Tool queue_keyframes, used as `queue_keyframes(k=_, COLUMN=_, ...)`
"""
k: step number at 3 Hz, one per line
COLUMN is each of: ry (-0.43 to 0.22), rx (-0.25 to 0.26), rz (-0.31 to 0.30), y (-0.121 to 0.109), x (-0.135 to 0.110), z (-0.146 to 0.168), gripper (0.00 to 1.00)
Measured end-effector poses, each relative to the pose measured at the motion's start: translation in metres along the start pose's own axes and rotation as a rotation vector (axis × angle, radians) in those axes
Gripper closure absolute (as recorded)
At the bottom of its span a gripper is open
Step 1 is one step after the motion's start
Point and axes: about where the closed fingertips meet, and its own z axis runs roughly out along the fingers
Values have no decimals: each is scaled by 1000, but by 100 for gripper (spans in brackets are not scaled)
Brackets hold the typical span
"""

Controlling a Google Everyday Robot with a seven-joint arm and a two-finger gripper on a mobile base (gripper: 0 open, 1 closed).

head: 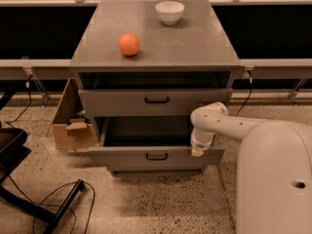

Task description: Open middle drawer

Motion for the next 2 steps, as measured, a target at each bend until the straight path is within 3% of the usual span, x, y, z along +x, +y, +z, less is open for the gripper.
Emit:
queue_keyframes(k=1, ry=0, rx=0, rz=0, y=-2, x=0, z=-6, gripper=95)
queue_keyframes(k=2, ry=0, rx=1, rz=0, y=-2, x=2, z=-7, gripper=100)
